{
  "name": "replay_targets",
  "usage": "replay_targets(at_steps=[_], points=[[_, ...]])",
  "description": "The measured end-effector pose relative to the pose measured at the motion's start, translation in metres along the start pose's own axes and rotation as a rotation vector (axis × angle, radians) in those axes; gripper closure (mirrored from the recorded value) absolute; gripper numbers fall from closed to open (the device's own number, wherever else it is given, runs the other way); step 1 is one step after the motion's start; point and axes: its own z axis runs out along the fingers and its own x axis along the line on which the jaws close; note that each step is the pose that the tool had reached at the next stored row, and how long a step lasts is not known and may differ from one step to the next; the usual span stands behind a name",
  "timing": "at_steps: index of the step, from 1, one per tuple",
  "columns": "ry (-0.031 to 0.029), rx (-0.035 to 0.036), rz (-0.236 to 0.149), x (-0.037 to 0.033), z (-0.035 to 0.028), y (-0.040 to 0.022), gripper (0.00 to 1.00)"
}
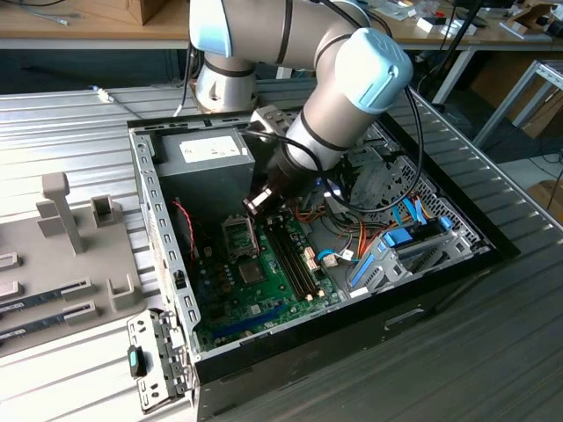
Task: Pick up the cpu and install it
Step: 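Place the cpu into insertion slot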
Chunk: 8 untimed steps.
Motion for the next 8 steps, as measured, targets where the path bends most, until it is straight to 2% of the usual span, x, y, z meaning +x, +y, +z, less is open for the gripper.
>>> replay_targets(at_steps=[2,3,4,8], points=[[0.0101,0.0255,0.006,-0.0007,-0.0002,-0.0005,0.89],[0.0161,0.0412,0.009,-0.0013,-0.0003,-0.0011,0.89],[0.0186,0.0477,0.011,-0.0014,-0.0005,-0.0016,0.89],[0.0241,0.0618,0.014,-0.0008,-0.001,-0.0041,0.89]])
